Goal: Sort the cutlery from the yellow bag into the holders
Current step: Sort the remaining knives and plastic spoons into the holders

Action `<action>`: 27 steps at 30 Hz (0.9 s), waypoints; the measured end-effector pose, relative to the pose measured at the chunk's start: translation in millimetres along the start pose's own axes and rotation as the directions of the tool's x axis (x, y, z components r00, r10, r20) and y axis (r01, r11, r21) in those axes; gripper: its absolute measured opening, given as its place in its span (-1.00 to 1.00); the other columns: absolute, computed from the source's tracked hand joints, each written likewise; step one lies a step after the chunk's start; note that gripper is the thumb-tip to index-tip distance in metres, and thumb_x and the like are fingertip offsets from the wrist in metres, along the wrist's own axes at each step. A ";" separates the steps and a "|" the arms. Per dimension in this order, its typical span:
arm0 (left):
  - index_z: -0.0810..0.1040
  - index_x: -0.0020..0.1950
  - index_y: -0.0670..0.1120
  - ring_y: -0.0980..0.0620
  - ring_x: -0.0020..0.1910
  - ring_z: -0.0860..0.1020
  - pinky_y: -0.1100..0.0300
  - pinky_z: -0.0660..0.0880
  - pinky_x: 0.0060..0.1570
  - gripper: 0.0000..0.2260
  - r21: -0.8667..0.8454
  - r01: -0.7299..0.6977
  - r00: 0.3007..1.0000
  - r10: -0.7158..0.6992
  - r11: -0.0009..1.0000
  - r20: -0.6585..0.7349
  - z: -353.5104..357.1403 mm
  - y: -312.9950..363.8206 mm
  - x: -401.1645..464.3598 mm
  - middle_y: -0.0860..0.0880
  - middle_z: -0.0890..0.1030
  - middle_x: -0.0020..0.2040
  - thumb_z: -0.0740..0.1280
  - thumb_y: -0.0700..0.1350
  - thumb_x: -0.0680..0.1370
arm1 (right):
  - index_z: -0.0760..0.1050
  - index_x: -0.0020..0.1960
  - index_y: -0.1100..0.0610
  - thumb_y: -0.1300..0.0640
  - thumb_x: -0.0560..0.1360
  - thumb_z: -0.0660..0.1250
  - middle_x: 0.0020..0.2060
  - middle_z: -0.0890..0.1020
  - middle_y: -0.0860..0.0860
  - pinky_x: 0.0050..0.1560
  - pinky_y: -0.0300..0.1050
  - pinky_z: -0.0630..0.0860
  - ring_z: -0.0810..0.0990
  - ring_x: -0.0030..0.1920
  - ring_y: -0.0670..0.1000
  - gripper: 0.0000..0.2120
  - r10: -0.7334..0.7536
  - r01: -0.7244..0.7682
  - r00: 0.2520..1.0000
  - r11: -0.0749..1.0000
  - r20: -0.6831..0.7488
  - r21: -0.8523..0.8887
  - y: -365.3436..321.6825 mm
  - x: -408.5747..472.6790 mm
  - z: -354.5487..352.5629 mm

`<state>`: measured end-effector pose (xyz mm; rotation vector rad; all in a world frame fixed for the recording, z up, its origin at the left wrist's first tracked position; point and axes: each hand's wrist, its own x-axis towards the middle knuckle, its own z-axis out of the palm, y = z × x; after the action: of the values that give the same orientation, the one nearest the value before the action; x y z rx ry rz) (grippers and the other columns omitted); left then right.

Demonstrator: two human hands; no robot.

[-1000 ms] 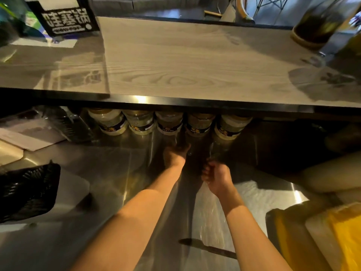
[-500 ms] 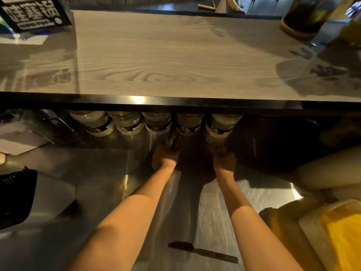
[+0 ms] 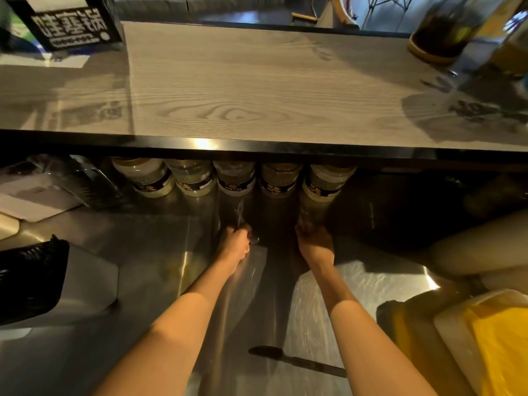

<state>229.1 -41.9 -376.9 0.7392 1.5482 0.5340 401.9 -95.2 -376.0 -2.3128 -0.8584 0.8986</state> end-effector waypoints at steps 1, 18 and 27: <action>0.38 -0.11 -0.06 0.12 -0.54 0.29 0.28 0.16 -0.56 -0.86 -0.015 -0.009 1.000 0.009 1.000 0.022 -1.1 -2.7 -2.0 0.02 0.38 -0.43 0.23 -0.12 0.64 | 0.59 0.27 0.15 -0.02 0.64 0.28 0.17 0.64 0.22 0.08 -0.02 0.50 0.61 0.19 0.26 -0.67 -0.017 0.019 0.999 0.999 -0.043 0.041 3.0 -4.1 -0.5; 0.49 -0.06 -0.13 0.14 -0.62 0.32 0.33 0.23 -0.62 -0.82 0.067 -0.038 0.992 0.030 0.997 0.120 0.9 1.5 1.2 0.01 0.41 -0.47 0.23 -0.07 0.67 | 0.54 0.26 0.13 -0.22 0.55 0.34 0.15 0.65 0.14 0.04 -0.03 0.50 0.62 0.15 0.21 -0.52 0.066 -0.084 0.978 0.993 -0.200 -0.084 -23.7 29.4 10.0; 0.52 0.10 -0.06 0.10 -0.52 0.52 0.32 0.26 -0.57 -0.83 -0.052 -0.094 0.983 0.102 0.994 0.156 -1.4 0.4 -40.8 -0.05 0.56 -0.33 0.14 -0.16 0.70 | 0.43 -0.26 0.12 0.16 0.57 0.27 -0.42 0.46 0.06 -0.62 -0.28 0.16 0.32 -0.60 -0.11 -0.77 0.199 -0.355 0.934 0.607 0.296 0.711 -1.0 -32.0 -9.6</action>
<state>228.4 -71.0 -348.3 0.8073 1.3538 0.5671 389.9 -119.3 -356.3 -1.6240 -0.0877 1.3203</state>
